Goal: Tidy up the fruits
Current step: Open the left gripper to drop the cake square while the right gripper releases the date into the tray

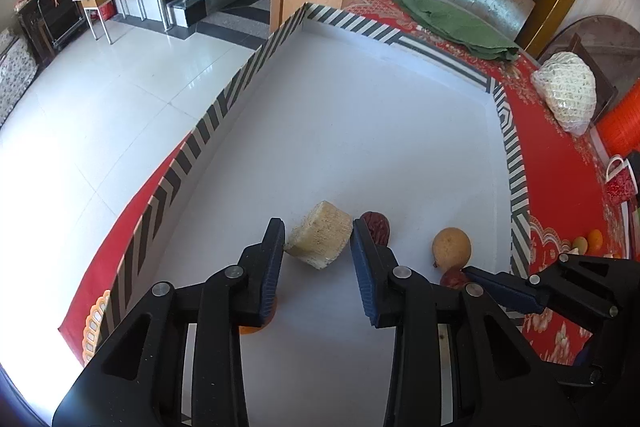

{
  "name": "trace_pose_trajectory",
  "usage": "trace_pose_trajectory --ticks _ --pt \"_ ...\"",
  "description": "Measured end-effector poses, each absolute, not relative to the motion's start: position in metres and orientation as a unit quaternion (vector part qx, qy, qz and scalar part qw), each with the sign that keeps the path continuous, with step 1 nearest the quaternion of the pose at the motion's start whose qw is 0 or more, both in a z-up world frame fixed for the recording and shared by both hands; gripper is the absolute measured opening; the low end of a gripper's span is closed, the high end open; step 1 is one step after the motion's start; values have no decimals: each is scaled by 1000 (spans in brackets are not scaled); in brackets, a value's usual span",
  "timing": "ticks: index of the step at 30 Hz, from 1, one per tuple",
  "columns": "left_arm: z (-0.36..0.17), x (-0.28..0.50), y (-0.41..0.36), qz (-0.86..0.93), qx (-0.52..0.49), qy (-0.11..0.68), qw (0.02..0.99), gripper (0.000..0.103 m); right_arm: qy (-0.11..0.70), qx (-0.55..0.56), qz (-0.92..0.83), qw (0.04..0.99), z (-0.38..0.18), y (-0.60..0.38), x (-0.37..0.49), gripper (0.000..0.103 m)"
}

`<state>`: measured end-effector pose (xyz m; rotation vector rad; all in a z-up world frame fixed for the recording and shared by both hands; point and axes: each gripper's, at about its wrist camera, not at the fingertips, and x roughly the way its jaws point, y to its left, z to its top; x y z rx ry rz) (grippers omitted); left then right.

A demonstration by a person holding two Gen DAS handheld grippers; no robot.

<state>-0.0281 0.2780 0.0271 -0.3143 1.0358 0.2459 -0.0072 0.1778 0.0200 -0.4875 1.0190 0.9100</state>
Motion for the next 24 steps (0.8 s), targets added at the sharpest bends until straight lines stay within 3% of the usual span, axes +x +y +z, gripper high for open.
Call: trace_pose_trajectory --ticks 8,10,12,24 --pt "29 -32 272 131 -131 490 852 35 477 -185 410 756 23 167 -3 23" --pt "32 -33 270 135 -125 486 854 48 472 -176 410 760 29 161 -7 24" --pt "37 -36 268 137 -124 477 860 54 470 -167 410 764 34 157 -9 27" --pt "58 -51 248 143 -102 444 879 54 448 -146 393 790 53 129 -24 30"
